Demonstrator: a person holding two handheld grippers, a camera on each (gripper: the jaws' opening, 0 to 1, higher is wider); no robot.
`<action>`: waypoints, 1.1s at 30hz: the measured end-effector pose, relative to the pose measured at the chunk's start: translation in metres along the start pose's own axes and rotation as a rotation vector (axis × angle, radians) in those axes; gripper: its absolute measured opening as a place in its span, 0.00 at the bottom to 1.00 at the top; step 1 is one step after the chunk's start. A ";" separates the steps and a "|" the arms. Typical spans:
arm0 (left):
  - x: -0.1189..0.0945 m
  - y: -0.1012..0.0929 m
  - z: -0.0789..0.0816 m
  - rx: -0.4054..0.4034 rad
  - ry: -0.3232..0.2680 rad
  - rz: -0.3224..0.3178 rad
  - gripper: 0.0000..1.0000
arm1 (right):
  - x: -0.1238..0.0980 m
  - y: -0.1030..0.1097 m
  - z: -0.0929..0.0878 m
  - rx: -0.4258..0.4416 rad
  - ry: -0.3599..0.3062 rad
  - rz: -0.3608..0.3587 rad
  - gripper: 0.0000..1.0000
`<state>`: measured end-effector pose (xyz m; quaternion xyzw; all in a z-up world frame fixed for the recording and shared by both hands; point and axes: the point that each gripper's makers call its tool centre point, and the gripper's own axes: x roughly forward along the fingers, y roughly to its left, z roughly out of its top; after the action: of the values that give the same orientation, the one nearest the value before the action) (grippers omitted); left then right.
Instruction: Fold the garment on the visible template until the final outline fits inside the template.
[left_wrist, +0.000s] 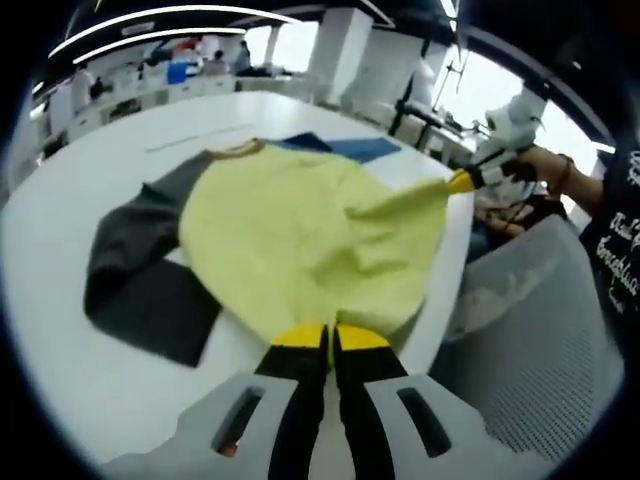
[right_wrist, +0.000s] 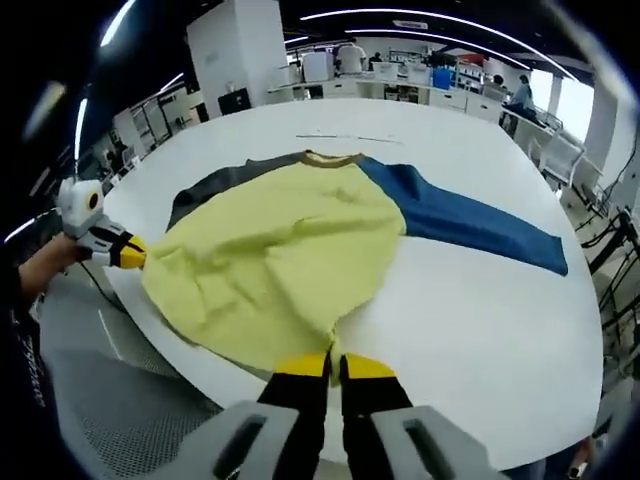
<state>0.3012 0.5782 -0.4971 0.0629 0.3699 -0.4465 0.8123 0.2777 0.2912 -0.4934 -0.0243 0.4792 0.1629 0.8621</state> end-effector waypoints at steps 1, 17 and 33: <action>0.001 0.000 -0.003 0.006 0.017 -0.002 0.00 | 0.002 -0.001 -0.004 0.017 0.015 -0.004 0.00; 0.004 -0.001 -0.020 0.005 0.080 0.002 0.00 | 0.025 -0.016 -0.039 0.139 0.095 0.004 0.00; -0.019 0.003 -0.026 -0.128 0.056 0.106 0.25 | 0.012 -0.013 -0.020 0.044 0.035 -0.007 0.20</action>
<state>0.2832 0.6036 -0.5038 0.0426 0.4163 -0.3764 0.8266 0.2713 0.2777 -0.5159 -0.0098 0.4975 0.1485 0.8546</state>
